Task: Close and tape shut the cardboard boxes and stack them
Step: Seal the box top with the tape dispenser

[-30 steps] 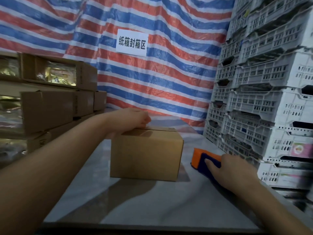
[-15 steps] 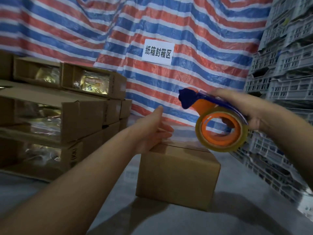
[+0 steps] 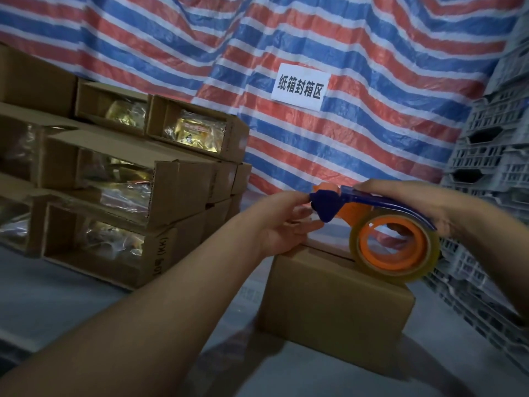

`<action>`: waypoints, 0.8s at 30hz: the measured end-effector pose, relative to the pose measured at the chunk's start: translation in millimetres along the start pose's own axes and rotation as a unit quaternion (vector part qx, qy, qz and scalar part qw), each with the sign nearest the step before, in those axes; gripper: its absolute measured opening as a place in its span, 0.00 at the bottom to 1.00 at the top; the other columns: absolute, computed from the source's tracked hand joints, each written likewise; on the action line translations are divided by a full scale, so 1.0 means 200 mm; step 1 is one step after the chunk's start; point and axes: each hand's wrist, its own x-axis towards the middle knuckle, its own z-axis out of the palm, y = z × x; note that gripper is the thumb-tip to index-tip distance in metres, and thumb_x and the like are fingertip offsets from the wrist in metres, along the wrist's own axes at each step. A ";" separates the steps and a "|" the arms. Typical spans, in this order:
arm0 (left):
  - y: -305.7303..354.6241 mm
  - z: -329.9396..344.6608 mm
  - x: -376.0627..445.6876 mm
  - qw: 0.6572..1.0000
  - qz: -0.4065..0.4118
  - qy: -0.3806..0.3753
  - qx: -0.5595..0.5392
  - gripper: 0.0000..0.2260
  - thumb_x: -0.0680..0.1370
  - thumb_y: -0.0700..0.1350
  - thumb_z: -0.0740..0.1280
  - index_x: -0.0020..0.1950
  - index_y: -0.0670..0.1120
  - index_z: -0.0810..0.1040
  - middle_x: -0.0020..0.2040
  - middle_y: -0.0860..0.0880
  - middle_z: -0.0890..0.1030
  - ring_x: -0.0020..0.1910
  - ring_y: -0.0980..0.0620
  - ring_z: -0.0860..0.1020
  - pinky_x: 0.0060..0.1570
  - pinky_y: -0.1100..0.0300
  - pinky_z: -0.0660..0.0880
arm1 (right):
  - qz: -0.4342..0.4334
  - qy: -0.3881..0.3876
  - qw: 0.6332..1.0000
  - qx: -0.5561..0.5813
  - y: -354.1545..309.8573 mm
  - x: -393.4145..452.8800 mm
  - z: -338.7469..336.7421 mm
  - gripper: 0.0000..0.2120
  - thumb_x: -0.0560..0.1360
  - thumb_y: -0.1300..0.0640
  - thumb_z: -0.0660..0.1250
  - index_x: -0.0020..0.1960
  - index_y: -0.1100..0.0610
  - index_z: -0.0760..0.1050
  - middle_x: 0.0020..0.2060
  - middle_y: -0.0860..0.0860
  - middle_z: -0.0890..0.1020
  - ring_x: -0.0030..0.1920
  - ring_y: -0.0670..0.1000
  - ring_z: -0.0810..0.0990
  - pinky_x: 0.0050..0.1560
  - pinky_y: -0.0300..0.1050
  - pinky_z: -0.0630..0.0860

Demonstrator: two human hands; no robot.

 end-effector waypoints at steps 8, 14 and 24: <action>-0.01 0.02 0.02 0.999 0.008 0.030 0.027 0.13 0.80 0.36 0.63 0.65 0.42 0.72 0.57 0.42 0.82 0.47 0.51 0.83 0.60 0.55 0.73 | 0.000 -0.001 1.000 -0.010 0.00 -0.01 0.00 0.19 0.75 0.40 0.67 0.48 0.57 0.78 0.27 0.53 0.81 0.22 0.46 0.75 0.24 0.37 0.72; -0.02 0.07 0.03 0.994 0.026 0.075 0.072 0.14 0.80 0.40 0.65 0.66 0.42 0.72 0.46 0.44 0.84 0.24 0.59 0.78 0.26 0.67 0.70 | 0.009 -0.031 0.999 -0.003 -0.02 0.01 -0.01 0.19 0.75 0.42 0.67 0.50 0.59 0.77 0.28 0.53 0.82 0.22 0.46 0.76 0.23 0.37 0.73; -0.03 0.08 0.04 0.987 0.040 0.136 0.077 0.13 0.78 0.33 0.62 0.62 0.39 0.75 0.36 0.46 0.78 0.27 0.56 0.75 0.33 0.63 0.75 | 0.041 -0.046 0.998 -0.032 0.00 0.01 -0.12 0.26 0.65 0.40 0.71 0.49 0.62 0.76 0.28 0.55 0.81 0.22 0.49 0.78 0.23 0.39 0.75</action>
